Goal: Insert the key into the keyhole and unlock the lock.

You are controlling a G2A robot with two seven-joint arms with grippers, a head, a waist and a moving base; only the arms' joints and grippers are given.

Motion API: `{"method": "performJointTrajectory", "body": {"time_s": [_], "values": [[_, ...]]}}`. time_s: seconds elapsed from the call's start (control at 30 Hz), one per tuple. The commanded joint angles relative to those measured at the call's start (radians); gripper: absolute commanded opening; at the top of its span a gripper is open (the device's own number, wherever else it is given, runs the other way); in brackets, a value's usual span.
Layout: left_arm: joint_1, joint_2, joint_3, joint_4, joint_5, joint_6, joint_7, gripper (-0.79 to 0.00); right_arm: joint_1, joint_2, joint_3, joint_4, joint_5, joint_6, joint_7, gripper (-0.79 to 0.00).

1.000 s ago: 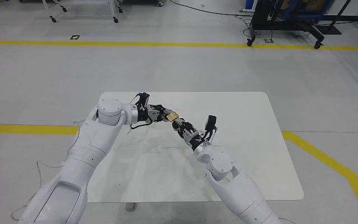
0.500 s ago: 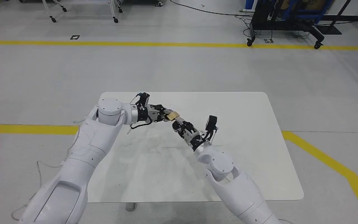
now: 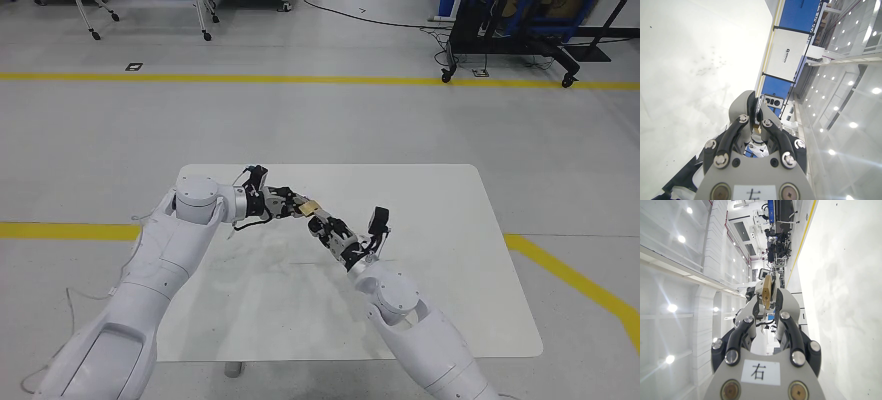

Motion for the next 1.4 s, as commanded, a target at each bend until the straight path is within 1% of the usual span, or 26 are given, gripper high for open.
{"method": "performJointTrajectory", "body": {"time_s": [0.0,0.13,0.23,0.33,0.5,0.53,0.57,0.6,1.1,1.13,1.17,1.2,1.23,1.37], "values": [[0.000,0.000,0.000,0.000,0.001,0.000,0.003,-0.785,-0.003,0.000,0.003,-0.002,-0.002,0.001,0.002,-0.585],[0.000,0.000,-0.001,0.000,0.001,-0.001,0.007,-0.785,-0.012,0.001,0.011,-0.004,-0.007,-0.005,0.007,-0.542],[0.001,0.000,-0.003,0.001,-0.001,-0.001,0.008,-0.785,-0.021,0.002,0.019,-0.008,-0.010,-0.007,0.014,-0.545],[0.000,-0.001,-0.002,0.001,0.001,0.001,0.007,-0.785,-0.034,0.004,0.027,-0.017,-0.015,-0.013,0.022,-0.573],[-0.002,-0.003,0.003,0.002,0.004,0.003,0.010,-0.785,-0.054,0.006,0.039,-0.035,-0.024,-0.016,0.026,-0.637],[-0.002,-0.003,0.004,0.001,0.008,0.003,0.013,-0.785,-0.056,0.007,0.041,-0.036,-0.027,-0.015,0.026,-0.699],[-0.002,-0.004,0.005,0.001,0.006,0.002,0.011,-0.785,-0.057,0.007,0.042,-0.037,-0.029,-0.010,0.026,-0.727],[-0.001,-0.004,0.004,0.001,0.001,0.003,0.006,-0.785,-0.055,0.007,0.043,-0.036,-0.031,-0.004,0.025,-0.785],[0.001,-0.003,0.008,-0.004,0.017,-0.008,-0.008,-0.785,-0.008,-0.006,0.024,-0.016,-0.044,0.043,0.000,-0.785],[0.002,-0.003,0.007,-0.004,0.017,-0.008,-0.008,-0.785,-0.006,-0.006,0.024,-0.015,-0.043,0.043,-0.001,-0.696],[0.001,-0.003,0.008,-0.005,0.020,-0.009,-0.009,-0.785,-0.006,-0.007,0.024,-0.015,-0.040,0.041,-0.003,-0.533],[0.001,-0.003,0.007,-0.005,0.019,-0.010,-0.009,-0.785,-0.007,-0.008,0.025,-0.018,-0.039,0.037,-0.003,-0.083],[0.001,-0.003,0.005,-0.004,0.018,-0.010,-0.009,-0.785,-0.010,-0.008,0.026,-0.020,-0.039,0.034,-0.002,0.000],[0.000,-0.001,-0.005,0.001,0.008,-0.009,-0.002,-0.785,-0.025,-0.006,0.035,-0.035,-0.032,0.025,0.007,0.000]]}}
